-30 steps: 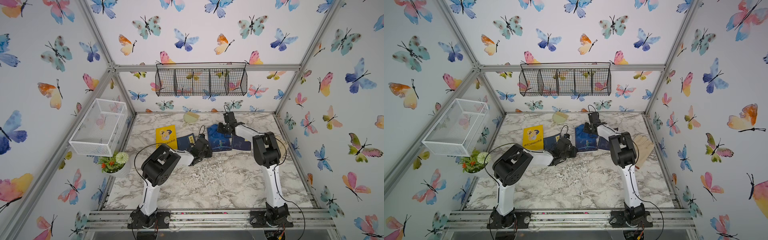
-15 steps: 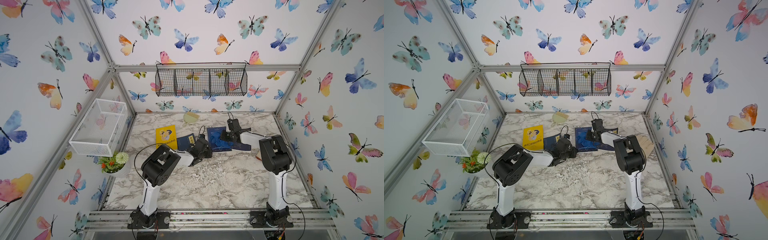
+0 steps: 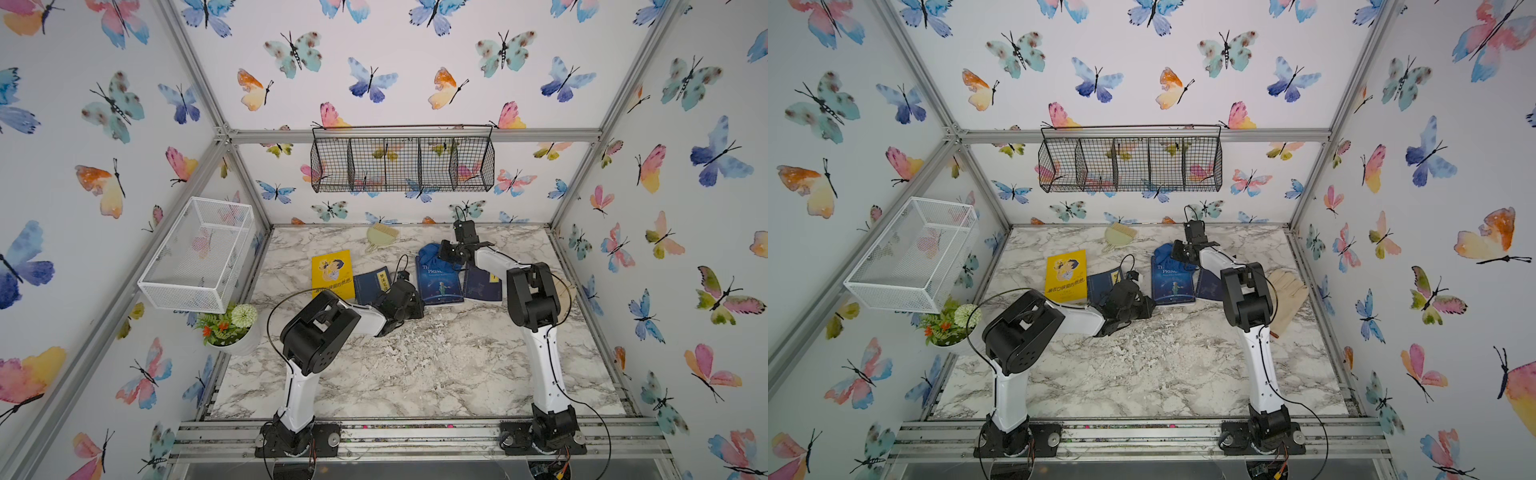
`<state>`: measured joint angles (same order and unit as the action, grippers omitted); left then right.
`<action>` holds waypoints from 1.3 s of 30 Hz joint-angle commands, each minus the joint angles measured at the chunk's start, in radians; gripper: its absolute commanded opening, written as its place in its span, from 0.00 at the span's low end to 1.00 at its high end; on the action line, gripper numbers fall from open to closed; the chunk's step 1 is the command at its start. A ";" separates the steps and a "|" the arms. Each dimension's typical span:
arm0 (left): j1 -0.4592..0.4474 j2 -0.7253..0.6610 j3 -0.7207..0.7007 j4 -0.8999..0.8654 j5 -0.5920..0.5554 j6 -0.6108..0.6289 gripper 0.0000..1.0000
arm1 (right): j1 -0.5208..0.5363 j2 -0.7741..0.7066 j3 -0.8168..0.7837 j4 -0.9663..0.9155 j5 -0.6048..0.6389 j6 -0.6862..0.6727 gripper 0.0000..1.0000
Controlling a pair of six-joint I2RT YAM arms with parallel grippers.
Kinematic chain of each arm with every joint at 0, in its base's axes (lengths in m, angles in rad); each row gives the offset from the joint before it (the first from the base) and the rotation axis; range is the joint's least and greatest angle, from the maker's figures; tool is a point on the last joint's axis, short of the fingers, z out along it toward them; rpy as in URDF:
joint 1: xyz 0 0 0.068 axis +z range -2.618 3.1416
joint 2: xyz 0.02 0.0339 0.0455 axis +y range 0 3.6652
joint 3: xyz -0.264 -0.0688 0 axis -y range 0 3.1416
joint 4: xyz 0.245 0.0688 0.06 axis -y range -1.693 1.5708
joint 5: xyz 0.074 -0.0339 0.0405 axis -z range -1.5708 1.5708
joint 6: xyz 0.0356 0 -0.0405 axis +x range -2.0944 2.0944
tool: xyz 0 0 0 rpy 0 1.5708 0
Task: Wipe the cover of the book
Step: Wipe the dirt from the cover of the book.
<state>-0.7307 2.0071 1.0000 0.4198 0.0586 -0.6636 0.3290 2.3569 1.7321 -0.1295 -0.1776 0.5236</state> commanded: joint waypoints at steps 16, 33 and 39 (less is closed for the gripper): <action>-0.013 0.026 -0.021 -0.243 0.019 -0.001 0.25 | 0.022 -0.162 -0.427 -0.142 0.063 -0.016 0.05; -0.045 0.048 -0.024 -0.255 0.008 0.002 0.22 | 0.024 -0.580 -0.552 -0.217 0.133 -0.042 0.05; -0.045 0.002 -0.011 -0.304 0.008 0.034 0.36 | 0.063 -0.618 -0.638 -0.199 0.090 -0.038 0.05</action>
<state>-0.7631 1.9923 1.0252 0.3489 0.0566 -0.6533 0.3611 1.7409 1.1374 -0.3096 -0.0757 0.4923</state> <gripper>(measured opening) 0.328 0.098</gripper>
